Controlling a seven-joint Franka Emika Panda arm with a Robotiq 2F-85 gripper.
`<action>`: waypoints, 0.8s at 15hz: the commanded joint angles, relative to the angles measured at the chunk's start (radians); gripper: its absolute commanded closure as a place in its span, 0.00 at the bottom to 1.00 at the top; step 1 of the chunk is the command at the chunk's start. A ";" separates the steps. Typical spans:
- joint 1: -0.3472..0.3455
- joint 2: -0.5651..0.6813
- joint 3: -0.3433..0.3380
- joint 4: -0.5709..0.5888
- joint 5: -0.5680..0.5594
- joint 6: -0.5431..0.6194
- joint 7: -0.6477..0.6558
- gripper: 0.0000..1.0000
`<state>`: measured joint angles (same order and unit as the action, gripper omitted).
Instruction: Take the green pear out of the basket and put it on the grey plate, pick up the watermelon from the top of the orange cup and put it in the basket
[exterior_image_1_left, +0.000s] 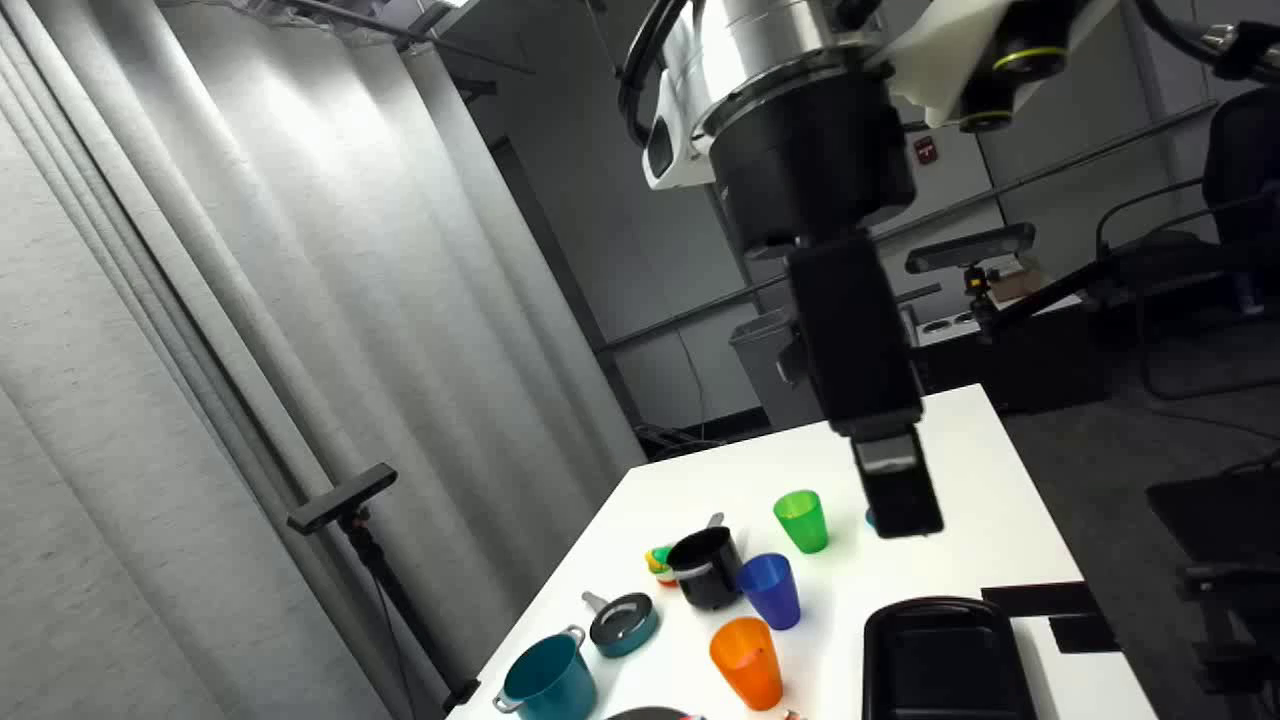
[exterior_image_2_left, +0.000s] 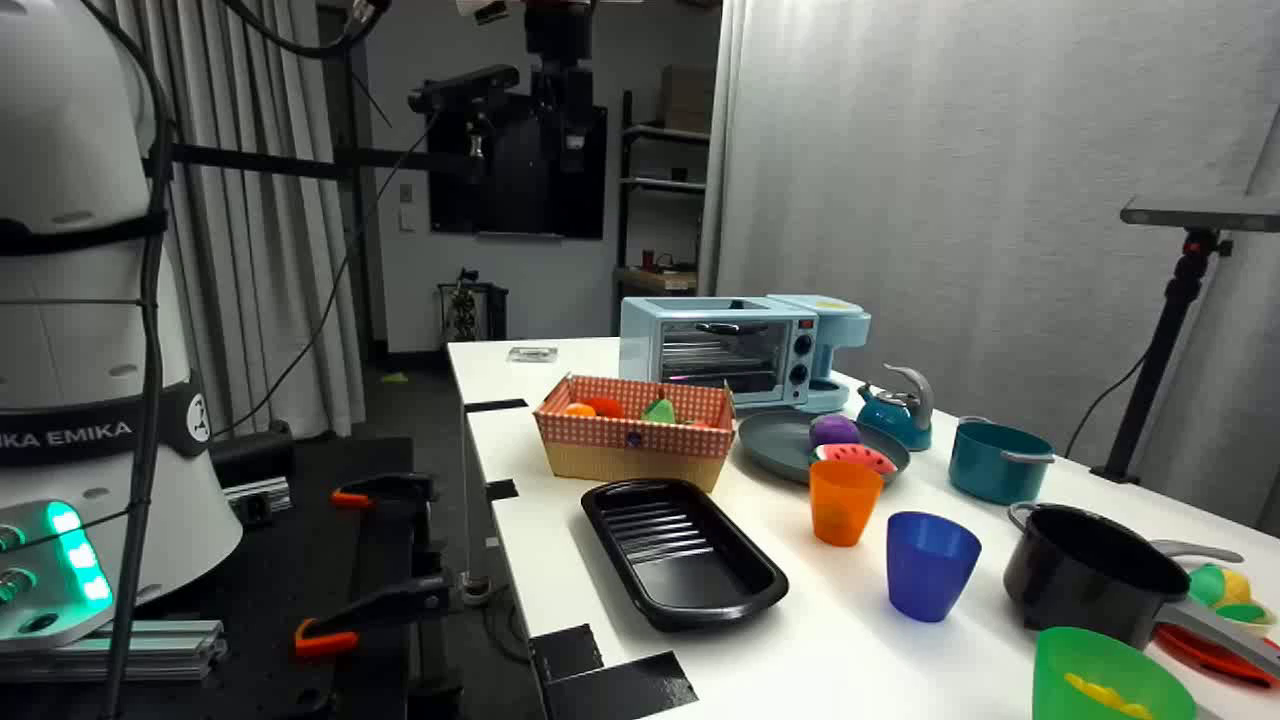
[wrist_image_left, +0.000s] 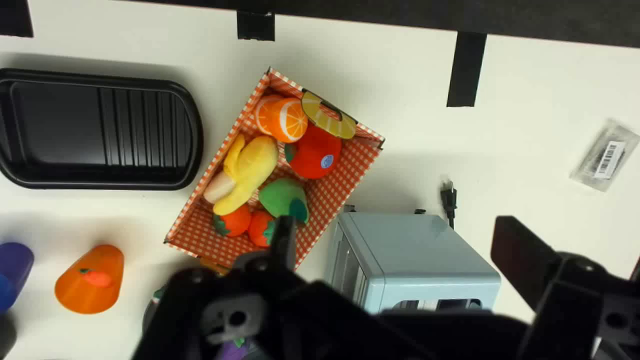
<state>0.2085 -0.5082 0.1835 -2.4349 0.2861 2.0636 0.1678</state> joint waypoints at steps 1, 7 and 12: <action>-0.003 0.000 0.002 0.002 0.001 -0.003 -0.001 0.00; -0.003 0.000 0.002 0.002 0.001 -0.003 -0.001 0.00; -0.003 0.000 0.002 0.002 0.001 -0.003 -0.001 0.00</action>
<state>0.2085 -0.5081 0.1839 -2.4352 0.2860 2.0636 0.1677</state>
